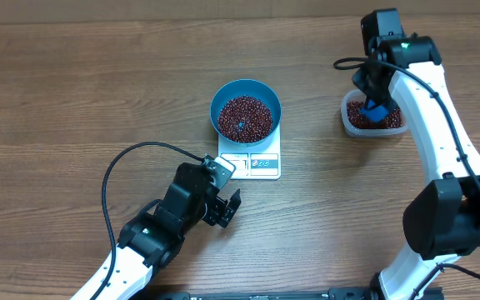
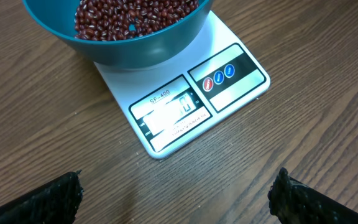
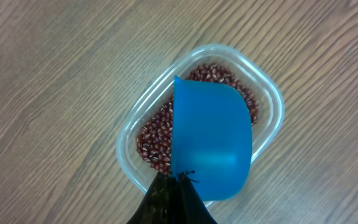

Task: Scoop item into bowl and weigh 150g on scale
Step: 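Lower the blue scoop into the clear tub with the right gripper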

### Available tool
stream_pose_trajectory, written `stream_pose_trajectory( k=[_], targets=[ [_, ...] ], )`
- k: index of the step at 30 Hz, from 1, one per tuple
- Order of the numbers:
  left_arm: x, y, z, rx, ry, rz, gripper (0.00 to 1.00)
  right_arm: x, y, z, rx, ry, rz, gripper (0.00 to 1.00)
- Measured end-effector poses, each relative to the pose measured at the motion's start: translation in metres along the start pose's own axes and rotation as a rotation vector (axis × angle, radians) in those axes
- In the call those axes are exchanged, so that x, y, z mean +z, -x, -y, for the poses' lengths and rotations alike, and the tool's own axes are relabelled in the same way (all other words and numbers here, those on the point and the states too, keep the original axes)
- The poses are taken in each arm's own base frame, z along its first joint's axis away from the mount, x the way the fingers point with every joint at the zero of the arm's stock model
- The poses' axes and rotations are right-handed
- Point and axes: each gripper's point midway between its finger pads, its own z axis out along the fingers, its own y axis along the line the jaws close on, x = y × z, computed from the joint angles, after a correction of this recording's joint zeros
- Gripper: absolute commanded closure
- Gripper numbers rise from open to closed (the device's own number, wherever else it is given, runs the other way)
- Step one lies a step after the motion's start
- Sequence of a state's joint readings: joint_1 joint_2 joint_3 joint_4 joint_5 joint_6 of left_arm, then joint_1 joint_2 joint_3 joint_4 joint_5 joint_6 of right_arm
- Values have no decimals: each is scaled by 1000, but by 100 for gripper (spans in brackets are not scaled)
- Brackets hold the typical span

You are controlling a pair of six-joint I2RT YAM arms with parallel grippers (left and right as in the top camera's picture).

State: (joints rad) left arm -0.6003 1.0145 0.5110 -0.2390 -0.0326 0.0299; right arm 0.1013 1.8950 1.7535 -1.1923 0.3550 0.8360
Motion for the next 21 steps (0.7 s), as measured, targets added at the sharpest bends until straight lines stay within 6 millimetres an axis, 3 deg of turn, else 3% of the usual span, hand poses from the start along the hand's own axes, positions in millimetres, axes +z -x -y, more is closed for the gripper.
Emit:
stream_pose_trajectory(
  k=[3, 6, 10, 15, 21],
  targets=[
    [0, 0, 0, 0, 0, 0, 0, 9, -4, -4, 32, 18, -1, 82],
    [0, 0, 0, 0, 0, 0, 0, 14, -9, -5, 39, 22, -18, 48],
    [0, 0, 0, 0, 0, 0, 0, 15, -12, -4, 42, 19, -32, 20],
    [0, 0, 0, 0, 0, 0, 0, 15, -22, 10, 26, -34, -73, 0],
    [0, 0, 0, 0, 0, 0, 1, 10, -43, 38, -46, -144, -158, 0]
  ],
)
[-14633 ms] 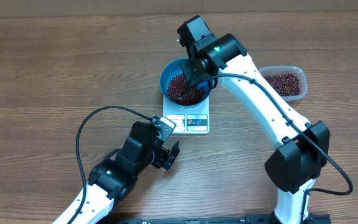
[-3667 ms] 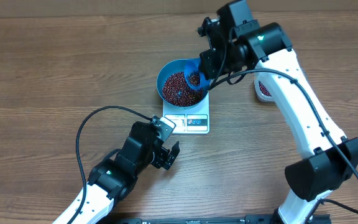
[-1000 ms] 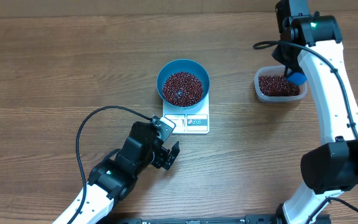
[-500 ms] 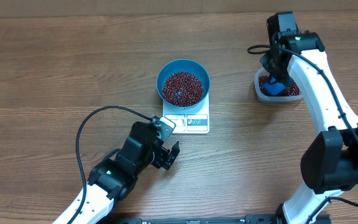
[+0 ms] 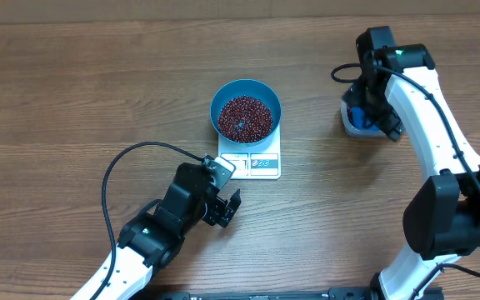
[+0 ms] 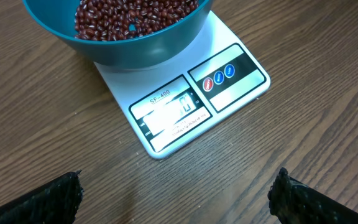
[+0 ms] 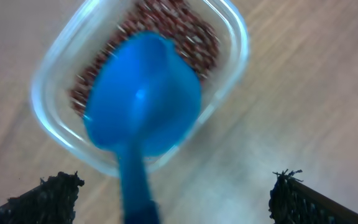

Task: Scoop item into bowl and weigh 150g on scale
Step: 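Lower the blue scoop into the clear tub with the right gripper, then open the right gripper to release the scoop in the tub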

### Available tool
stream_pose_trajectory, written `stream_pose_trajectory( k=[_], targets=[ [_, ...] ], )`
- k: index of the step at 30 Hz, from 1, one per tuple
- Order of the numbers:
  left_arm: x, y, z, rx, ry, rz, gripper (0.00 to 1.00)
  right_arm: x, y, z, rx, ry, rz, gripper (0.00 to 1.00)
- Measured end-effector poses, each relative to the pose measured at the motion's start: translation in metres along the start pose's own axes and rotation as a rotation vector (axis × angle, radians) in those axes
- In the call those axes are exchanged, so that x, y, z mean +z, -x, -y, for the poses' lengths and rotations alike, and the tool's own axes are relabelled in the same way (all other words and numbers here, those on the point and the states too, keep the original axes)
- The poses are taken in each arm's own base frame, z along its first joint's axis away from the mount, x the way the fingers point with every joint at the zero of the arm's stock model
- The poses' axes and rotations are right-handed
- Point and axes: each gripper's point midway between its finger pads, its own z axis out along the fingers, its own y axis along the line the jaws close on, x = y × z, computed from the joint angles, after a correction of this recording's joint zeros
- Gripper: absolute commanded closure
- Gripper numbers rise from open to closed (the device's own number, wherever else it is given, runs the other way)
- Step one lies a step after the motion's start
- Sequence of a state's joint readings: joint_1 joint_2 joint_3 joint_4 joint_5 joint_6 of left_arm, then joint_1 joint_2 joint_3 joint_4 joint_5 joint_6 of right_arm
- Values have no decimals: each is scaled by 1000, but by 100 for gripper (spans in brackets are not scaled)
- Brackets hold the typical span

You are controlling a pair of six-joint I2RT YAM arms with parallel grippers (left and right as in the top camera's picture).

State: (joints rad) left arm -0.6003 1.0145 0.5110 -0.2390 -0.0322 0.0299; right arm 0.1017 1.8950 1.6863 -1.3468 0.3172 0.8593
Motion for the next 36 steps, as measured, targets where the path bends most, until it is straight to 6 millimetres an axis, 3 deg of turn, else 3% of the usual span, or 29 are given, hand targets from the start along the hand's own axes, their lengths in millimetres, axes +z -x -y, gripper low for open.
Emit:
stream_pose_trajectory(
  k=[6, 16, 28, 36],
  targets=[
    [0, 0, 0, 0, 0, 0, 1, -1, -11, 15, -39, -59, -45, 0],
    [0, 0, 0, 0, 0, 0, 0, -7, -10, 17, -33, -46, -34, 0],
    [0, 0, 0, 0, 0, 0, 0, -52, -13, 44, -18, 0, -1, 0],
    [0, 0, 0, 0, 0, 0, 0, -94, -25, 51, -166, 166, 6, 0]
  ],
)
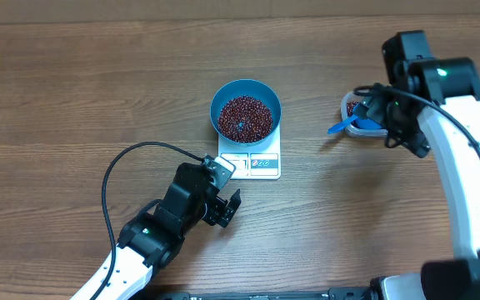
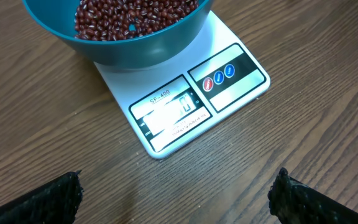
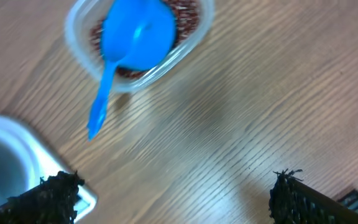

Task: Scoop item into bowl and weigh 150g on scale
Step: 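Open the right gripper to release the scoop in the tub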

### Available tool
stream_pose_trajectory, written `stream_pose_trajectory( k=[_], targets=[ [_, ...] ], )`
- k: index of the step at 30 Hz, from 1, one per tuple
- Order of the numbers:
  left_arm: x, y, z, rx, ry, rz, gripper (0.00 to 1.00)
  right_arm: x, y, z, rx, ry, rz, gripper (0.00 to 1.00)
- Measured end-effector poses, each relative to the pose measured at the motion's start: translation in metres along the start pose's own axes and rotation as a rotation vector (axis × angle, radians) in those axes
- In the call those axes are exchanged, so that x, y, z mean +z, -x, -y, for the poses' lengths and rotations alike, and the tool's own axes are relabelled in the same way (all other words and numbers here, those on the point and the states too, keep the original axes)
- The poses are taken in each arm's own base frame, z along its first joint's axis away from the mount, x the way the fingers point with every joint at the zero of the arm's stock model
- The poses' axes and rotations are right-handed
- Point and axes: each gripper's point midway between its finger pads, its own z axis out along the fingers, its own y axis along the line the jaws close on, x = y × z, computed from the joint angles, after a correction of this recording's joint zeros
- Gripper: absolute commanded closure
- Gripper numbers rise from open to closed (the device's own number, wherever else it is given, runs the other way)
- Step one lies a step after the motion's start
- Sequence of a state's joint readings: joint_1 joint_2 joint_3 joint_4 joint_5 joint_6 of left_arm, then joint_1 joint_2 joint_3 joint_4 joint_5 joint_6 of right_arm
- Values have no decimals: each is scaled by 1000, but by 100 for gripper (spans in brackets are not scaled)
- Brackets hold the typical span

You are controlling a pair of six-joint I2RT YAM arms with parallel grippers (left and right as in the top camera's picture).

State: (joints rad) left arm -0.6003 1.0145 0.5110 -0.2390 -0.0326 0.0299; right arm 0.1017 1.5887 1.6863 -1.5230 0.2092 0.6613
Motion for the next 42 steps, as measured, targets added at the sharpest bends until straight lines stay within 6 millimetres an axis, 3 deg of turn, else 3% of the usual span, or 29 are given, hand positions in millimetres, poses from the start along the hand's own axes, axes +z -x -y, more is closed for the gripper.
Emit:
stream_pose_trajectory(
  k=[6, 8, 16, 42],
  targets=[
    [0, 0, 0, 0, 0, 0, 1, -35, -8, 7, -218, 91, 64, 0],
    [0, 0, 0, 0, 0, 0, 0, -38, -9, 8, -275, 97, 72, 0],
    [0, 0, 0, 0, 0, 0, 1, -37, -9, 7, -355, 100, 71, 0],
    [0, 0, 0, 0, 0, 0, 1, -37, -9, 7, -374, 99, 71, 0]
  ],
)
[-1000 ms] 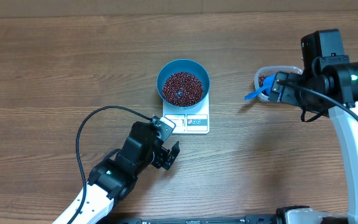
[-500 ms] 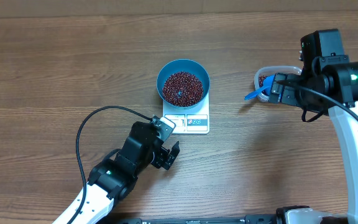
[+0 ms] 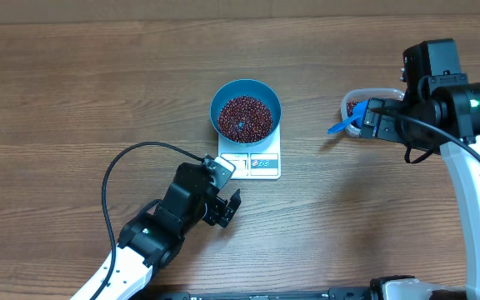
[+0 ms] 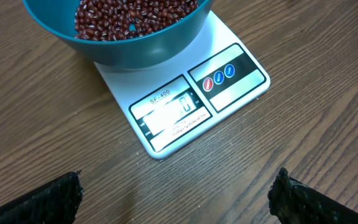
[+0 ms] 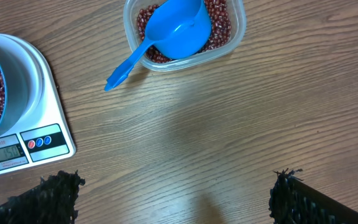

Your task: Scoop item into bowl and weigh 150g on scale

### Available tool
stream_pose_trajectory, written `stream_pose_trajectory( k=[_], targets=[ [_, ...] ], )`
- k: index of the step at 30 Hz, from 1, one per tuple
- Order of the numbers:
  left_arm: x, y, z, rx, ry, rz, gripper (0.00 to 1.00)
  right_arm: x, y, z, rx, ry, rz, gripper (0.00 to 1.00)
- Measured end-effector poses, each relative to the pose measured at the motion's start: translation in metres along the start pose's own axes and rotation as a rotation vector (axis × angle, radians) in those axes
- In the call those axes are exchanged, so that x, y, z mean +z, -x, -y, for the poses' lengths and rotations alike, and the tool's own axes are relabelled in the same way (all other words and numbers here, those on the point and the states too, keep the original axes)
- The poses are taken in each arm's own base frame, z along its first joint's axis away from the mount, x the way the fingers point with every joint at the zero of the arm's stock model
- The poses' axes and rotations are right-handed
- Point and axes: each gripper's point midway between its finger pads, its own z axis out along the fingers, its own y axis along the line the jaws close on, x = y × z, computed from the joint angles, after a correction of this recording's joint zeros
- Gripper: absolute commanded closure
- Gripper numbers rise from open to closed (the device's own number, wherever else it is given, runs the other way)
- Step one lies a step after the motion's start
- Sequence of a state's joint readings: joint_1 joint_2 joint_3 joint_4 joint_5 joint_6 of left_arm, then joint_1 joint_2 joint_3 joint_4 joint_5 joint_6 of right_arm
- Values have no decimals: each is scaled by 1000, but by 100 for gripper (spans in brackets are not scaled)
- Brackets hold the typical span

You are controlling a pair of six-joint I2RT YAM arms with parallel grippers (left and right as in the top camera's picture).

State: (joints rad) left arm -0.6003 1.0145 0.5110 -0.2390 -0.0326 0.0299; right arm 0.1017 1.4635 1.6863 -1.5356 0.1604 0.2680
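Note:
A teal bowl (image 3: 215, 107) full of red beans sits on the white scale (image 3: 262, 164), also seen in the left wrist view as bowl (image 4: 135, 55) and scale (image 4: 232, 84). The blue scoop (image 5: 180, 28) lies in the clear bean container (image 5: 238, 30), its handle sticking out over the left rim. My right gripper (image 5: 176, 186) is open and empty, high above bare table between scale and container. My left gripper (image 4: 176, 186) is open and empty, low over the table just in front of the scale.
The left arm's black cable (image 3: 111, 175) loops over the table left of the scale. The container (image 3: 347, 102) stands at the right, partly under my right arm (image 3: 440, 108). Bare wooden table (image 3: 82, 83) lies all around.
My right gripper, still open, now sits higher and farther from the container, with scale and container both in its view. The scoop, bowl, scale and left arm have not moved.
My right gripper was shut on the scoop's handle over the bean container. Then it was open with the scoop left lying in the container. Afterwards it stood farther off, and now higher still. The left gripper stayed open by the scale throughout.

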Motion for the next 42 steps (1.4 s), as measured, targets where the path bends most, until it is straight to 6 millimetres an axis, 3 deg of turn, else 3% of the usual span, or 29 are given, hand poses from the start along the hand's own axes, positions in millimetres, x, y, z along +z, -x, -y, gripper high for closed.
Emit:
stream_pose_trajectory(
  k=[28, 42],
  targets=[
    [0, 0, 0, 0, 0, 0, 0, 0, 0, 0, 0, 0, 0, 0],
    [0, -13, -1, 2, 5, -52, 1, 0, 0, 0, 0, 0, 0, 0]
  ],
)
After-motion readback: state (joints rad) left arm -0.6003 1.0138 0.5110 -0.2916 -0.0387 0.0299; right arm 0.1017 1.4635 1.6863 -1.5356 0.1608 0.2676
